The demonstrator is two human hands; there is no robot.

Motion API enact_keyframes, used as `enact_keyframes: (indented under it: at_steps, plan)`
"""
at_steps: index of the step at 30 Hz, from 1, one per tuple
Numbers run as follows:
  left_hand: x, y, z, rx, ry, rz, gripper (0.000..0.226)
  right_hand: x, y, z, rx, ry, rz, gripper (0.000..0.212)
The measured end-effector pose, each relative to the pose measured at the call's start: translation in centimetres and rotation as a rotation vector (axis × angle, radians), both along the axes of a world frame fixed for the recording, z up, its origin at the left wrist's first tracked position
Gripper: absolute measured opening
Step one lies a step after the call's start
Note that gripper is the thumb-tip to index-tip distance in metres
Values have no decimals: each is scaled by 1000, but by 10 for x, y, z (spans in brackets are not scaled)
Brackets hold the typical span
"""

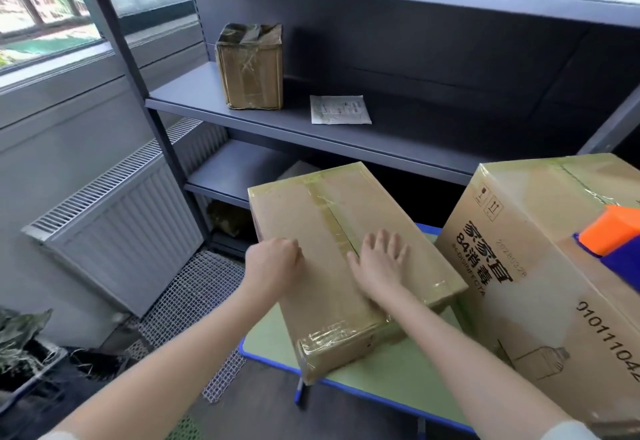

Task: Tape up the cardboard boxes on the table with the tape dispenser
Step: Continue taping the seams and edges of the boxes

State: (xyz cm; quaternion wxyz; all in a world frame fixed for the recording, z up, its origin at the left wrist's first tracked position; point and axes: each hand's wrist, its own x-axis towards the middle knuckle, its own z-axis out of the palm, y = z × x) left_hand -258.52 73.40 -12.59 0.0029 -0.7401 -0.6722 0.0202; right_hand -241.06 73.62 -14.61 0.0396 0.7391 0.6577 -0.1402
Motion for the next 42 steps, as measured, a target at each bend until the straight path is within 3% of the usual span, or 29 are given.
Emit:
enact_keyframes:
  at_steps: [2,5,8,11,14,17,34,42]
  plan:
    - [-9,30,-7,15,-20,-15,28,-25,-9,-4,3,-7,100,74]
    - [-9,71,-15,-5,-59,-42,34,-51,-13,-6,-11,7,77,95]
    - [-5,105,-19,-62,-73,-50,50,-66,-10,0,-34,31,28,118]
    - [-10,135,-28,-52,-57,-46,65,-84,-13,3,-73,10,63,128]
    - [-21,158,-34,-71,-75,-31,89,-93,-15,0,-87,-40,88,127]
    - [-26,171,-32,-110,-37,-51,97,-91,-15,-1,-75,-71,112,116]
    - [-38,71,-34,-80,31,236,90,-44,-49,-7,-7,-82,303,107]
    - [-28,1,-31,-119,101,335,84,15,-56,-8,-11,-82,561,103]
